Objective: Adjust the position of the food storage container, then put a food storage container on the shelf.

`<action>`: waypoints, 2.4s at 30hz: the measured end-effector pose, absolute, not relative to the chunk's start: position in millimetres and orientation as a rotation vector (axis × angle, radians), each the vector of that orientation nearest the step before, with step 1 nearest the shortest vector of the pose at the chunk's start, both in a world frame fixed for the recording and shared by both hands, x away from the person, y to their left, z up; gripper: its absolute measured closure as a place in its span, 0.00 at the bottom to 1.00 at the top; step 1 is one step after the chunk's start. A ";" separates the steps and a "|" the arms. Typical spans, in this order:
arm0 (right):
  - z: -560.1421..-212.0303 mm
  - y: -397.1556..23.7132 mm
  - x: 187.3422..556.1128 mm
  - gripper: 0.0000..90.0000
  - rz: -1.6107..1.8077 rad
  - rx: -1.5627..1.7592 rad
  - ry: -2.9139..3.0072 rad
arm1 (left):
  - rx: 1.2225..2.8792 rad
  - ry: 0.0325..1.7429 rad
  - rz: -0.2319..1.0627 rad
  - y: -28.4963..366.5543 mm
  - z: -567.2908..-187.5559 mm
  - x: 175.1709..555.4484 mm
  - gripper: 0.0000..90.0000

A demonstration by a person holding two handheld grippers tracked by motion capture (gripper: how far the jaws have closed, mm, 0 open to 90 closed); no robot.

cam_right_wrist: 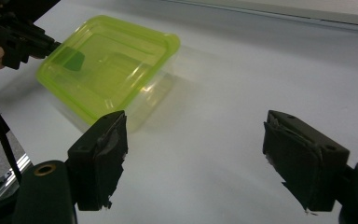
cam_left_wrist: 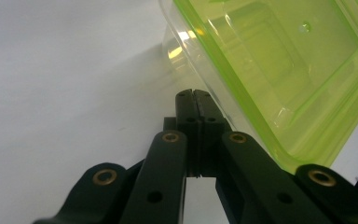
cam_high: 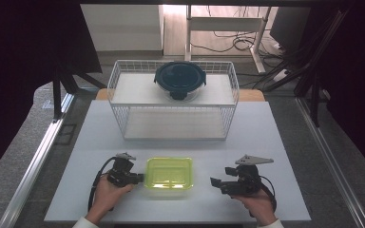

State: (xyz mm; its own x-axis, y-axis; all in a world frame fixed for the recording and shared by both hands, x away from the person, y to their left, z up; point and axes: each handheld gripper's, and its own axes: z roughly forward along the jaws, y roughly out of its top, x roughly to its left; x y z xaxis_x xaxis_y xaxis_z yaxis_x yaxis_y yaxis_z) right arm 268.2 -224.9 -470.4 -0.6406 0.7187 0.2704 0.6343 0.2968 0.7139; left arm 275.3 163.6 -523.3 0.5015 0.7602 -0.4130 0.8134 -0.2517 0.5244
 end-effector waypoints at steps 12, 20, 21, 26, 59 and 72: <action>-468.1 -224.9 266.5 0.24 1.288 1.276 2.437 | 1.996 1.287 -0.071 163.7 -521.5 270.3 1.00; -467.0 -225.1 267.1 0.25 1.328 1.287 2.426 | 1.882 1.243 0.018 179.0 -497.3 249.9 0.78; -466.4 -225.1 267.0 0.24 1.338 1.284 2.428 | 1.876 1.239 0.031 179.2 -494.2 248.1 0.69; -465.0 -224.4 265.5 0.24 1.370 1.267 2.414 | 1.870 1.239 0.099 179.7 -479.6 237.6 0.41; -465.8 -200.2 275.9 0.32 1.347 1.363 2.458 | 1.782 1.270 -0.026 183.2 -481.7 248.0 0.36; -485.2 -180.7 301.4 0.44 1.383 1.503 2.499 | 1.707 1.332 -0.201 182.4 -505.0 267.4 0.43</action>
State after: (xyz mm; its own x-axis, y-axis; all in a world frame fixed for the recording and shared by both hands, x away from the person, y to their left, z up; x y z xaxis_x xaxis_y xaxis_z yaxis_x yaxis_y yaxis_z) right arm 301.4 -180.7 -485.2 -0.5636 0.6827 0.4651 0.7566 0.2006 0.6223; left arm 267.4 182.4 -505.0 0.3988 0.6776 -0.6180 0.8299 0.0201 0.5575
